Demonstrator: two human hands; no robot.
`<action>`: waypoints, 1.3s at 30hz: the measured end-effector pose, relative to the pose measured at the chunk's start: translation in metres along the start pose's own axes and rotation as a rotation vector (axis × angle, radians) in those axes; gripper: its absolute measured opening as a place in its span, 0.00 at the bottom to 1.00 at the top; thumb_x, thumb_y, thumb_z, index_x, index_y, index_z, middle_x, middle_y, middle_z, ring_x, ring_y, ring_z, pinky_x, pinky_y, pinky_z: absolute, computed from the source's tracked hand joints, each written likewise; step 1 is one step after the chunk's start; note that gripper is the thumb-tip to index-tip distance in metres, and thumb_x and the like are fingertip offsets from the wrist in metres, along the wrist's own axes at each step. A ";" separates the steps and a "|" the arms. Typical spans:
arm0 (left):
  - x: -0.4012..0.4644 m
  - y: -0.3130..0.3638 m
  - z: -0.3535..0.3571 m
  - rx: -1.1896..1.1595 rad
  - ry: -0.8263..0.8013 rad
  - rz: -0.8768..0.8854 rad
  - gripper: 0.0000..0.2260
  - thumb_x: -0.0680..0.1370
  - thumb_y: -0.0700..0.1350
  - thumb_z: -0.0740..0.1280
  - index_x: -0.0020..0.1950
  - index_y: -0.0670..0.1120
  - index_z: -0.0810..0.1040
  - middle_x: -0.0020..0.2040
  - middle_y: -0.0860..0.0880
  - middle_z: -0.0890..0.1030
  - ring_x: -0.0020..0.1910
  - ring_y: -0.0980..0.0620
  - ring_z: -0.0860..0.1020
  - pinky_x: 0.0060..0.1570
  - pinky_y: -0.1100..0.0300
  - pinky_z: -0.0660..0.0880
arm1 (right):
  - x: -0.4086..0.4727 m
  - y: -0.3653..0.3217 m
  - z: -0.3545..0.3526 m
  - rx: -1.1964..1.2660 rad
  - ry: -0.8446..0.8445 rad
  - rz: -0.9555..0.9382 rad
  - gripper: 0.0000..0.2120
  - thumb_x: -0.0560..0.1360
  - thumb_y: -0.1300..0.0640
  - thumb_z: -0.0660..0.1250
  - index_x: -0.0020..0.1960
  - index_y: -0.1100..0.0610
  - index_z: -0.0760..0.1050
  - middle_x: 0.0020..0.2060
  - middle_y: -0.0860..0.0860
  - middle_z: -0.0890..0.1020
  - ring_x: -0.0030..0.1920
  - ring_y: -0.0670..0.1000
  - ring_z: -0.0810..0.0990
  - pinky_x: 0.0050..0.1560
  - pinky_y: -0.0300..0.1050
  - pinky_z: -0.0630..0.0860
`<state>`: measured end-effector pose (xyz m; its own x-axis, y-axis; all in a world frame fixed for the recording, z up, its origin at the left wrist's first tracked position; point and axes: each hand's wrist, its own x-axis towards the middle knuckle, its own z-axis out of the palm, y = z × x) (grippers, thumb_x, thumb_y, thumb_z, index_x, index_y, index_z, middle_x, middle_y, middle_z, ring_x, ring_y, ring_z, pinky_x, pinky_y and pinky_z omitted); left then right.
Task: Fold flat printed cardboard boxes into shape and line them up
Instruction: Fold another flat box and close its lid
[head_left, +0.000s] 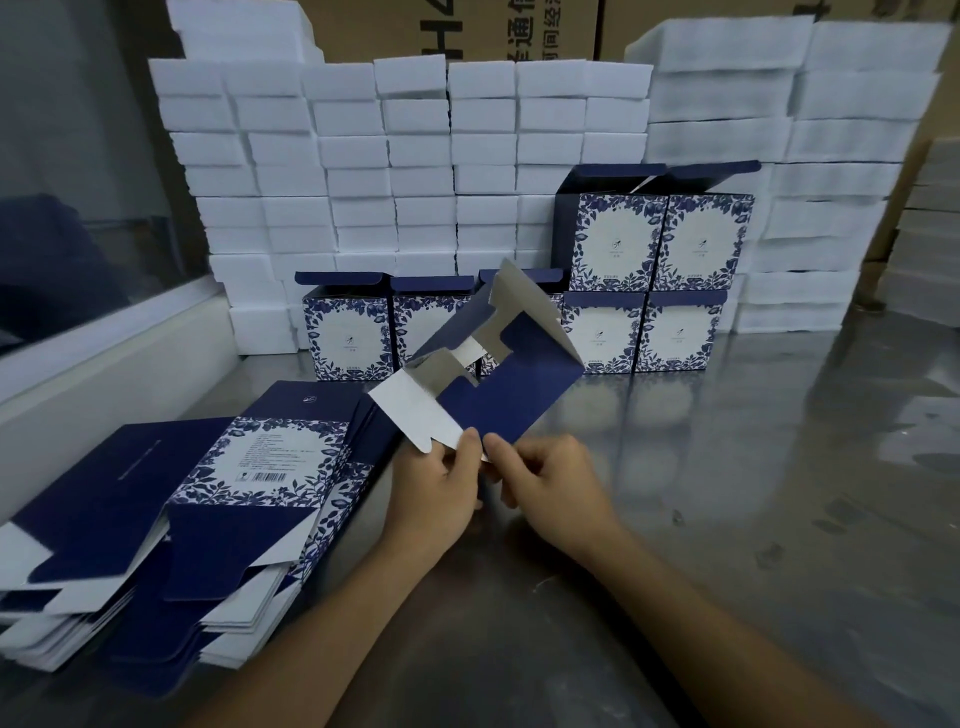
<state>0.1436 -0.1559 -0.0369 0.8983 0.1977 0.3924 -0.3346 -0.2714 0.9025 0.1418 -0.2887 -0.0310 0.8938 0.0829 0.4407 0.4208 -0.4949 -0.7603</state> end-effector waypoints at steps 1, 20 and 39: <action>0.000 0.000 0.000 -0.005 -0.004 -0.003 0.13 0.80 0.41 0.64 0.37 0.48 0.79 0.31 0.56 0.83 0.27 0.57 0.81 0.23 0.67 0.74 | 0.000 0.000 0.000 0.004 -0.002 0.000 0.23 0.81 0.49 0.64 0.34 0.62 0.79 0.27 0.57 0.80 0.30 0.54 0.78 0.39 0.53 0.76; -0.003 0.002 0.000 0.084 -0.085 0.033 0.16 0.78 0.47 0.62 0.32 0.42 0.77 0.28 0.49 0.80 0.24 0.53 0.77 0.31 0.48 0.78 | 0.009 0.012 -0.010 0.249 0.248 0.153 0.22 0.78 0.59 0.67 0.25 0.61 0.75 0.18 0.46 0.74 0.20 0.43 0.69 0.31 0.43 0.69; -0.003 0.001 -0.004 0.153 -0.050 0.085 0.13 0.70 0.50 0.62 0.29 0.45 0.71 0.24 0.48 0.74 0.24 0.49 0.73 0.29 0.48 0.72 | 0.014 0.021 -0.037 0.145 0.436 0.260 0.23 0.78 0.54 0.66 0.27 0.61 0.71 0.22 0.54 0.71 0.25 0.52 0.67 0.33 0.46 0.66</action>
<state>0.1396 -0.1523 -0.0366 0.8828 0.1219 0.4537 -0.3663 -0.4260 0.8272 0.1570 -0.3295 -0.0233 0.8371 -0.4096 0.3626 0.2379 -0.3243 -0.9156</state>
